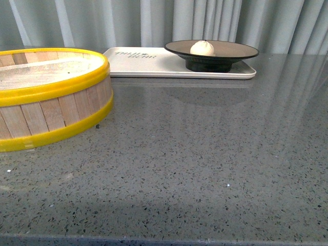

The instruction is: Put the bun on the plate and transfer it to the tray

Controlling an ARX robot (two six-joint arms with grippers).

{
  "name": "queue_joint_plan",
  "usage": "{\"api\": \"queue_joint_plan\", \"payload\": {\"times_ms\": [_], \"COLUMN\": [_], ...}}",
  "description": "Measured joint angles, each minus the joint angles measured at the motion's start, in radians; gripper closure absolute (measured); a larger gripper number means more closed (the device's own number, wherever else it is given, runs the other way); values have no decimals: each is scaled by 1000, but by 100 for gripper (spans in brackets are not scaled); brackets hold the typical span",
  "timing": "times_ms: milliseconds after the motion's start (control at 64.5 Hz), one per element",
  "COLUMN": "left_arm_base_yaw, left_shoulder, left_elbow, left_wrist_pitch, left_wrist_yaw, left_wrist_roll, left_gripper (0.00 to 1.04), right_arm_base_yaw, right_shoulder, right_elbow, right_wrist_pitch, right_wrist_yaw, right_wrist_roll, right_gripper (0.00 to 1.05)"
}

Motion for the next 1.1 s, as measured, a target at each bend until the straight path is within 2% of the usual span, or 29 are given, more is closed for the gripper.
{"api": "queue_joint_plan", "payload": {"times_ms": [77,124,217,279,387,868,1100], "left_arm_base_yaw": [0,0,0,0,0,0,0], "left_shoulder": [0,0,0,0,0,0,0], "left_elbow": [0,0,0,0,0,0,0], "left_wrist_pitch": [0,0,0,0,0,0,0], "left_wrist_yaw": [0,0,0,1,0,0,0], "left_wrist_roll": [0,0,0,0,0,0,0], "left_gripper": [7,7,7,7,7,7,7], "right_arm_base_yaw": [37,94,148,151,152,154,154], "right_shoulder": [-21,-36,-59,-76,-184,-256,-256], "right_elbow": [-12,-18,-29,-33,-46,-87,-87], "right_wrist_pitch": [-11,-20,-28,-40,-164,-168,-168], "right_wrist_yaw": [46,126,136,140,148,147,147], "right_wrist_roll": [0,0,0,0,0,0,-1], "right_gripper": [103,103,103,103,103,103,68]}}
